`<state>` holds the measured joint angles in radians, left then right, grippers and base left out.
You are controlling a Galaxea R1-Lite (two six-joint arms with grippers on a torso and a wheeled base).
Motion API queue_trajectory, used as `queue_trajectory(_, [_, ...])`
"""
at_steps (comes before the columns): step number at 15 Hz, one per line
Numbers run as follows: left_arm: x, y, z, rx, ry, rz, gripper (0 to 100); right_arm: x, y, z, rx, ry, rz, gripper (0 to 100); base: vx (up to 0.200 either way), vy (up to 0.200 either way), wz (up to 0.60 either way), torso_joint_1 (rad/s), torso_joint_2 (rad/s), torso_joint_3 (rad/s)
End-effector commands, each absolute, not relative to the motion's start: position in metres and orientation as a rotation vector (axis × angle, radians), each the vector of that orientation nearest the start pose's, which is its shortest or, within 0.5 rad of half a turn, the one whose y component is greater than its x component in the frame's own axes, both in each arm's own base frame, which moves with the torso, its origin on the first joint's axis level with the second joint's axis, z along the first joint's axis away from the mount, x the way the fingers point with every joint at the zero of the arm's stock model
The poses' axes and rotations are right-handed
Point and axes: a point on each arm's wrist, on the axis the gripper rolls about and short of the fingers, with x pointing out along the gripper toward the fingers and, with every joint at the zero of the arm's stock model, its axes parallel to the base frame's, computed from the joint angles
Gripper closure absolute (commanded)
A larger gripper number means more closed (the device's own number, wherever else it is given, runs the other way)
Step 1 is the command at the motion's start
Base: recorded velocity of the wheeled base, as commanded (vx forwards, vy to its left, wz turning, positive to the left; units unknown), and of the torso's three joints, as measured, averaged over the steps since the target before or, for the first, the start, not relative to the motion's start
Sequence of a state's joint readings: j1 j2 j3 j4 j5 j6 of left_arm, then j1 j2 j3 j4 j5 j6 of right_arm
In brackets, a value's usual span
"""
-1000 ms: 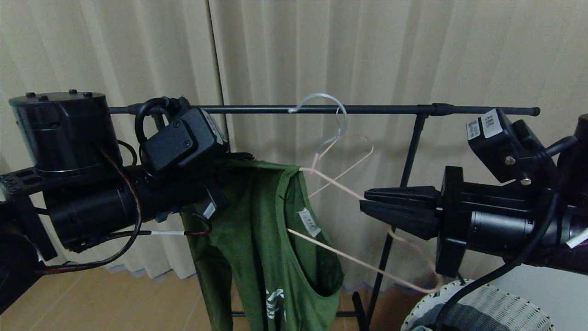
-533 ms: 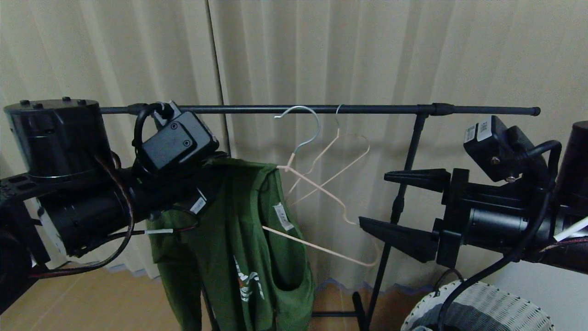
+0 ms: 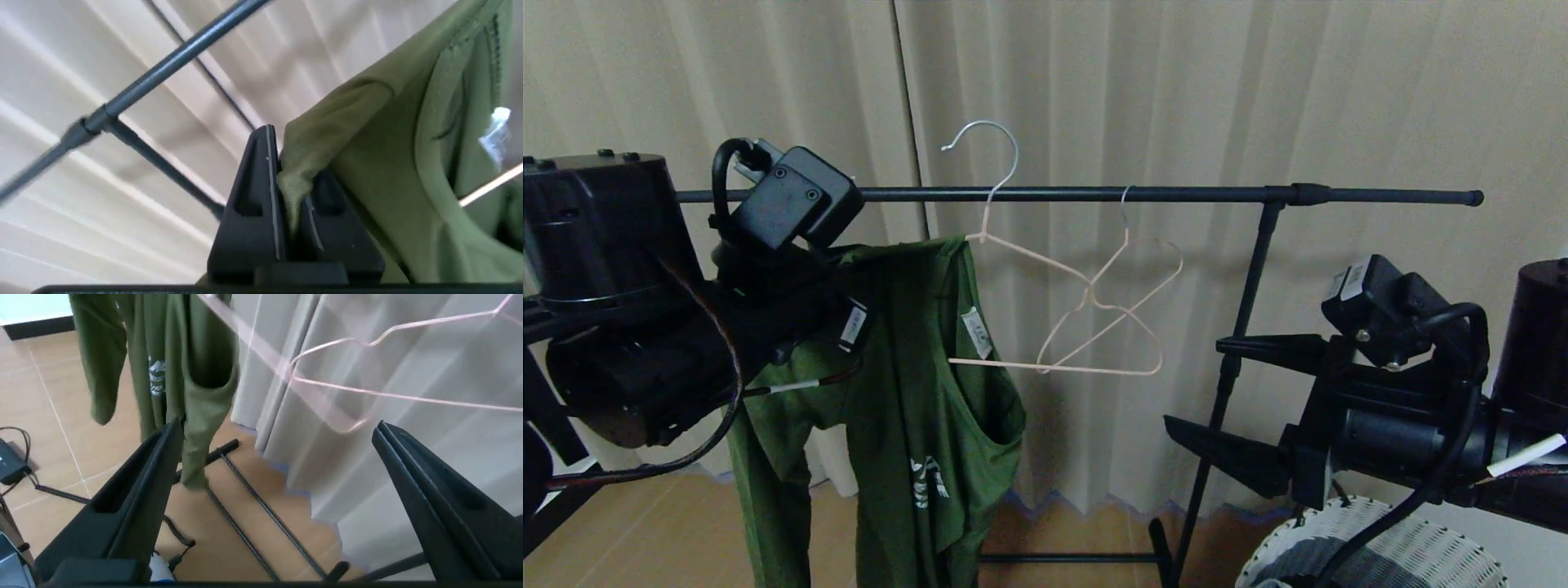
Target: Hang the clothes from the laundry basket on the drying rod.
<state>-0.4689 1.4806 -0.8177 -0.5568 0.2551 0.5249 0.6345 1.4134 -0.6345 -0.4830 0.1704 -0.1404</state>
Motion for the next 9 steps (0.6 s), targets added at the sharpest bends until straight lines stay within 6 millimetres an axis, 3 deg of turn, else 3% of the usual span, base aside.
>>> queue_trajectory(1, [0.236,-0.114,0.246,0.523,0.028,-0.226,100,0.177,0.147,0.193,-0.21,0.257,0.845,0,0.0,0.0,0.0,0.0,0.0,0.0])
queue_trajectory(4, [0.238,-0.125,0.262,0.429,-0.02,-0.244,100,0.18,0.168,0.182,-0.172,0.295,0.847,0,0.0,0.0,0.0,0.0,0.0,0.0])
queue_trajectory(9, [0.241,-0.137,0.271,0.39,-0.051,-0.27,100,0.208,0.199,0.163,-0.14,0.196,0.756,0,0.0,0.0,0.0,0.0,0.0,0.0])
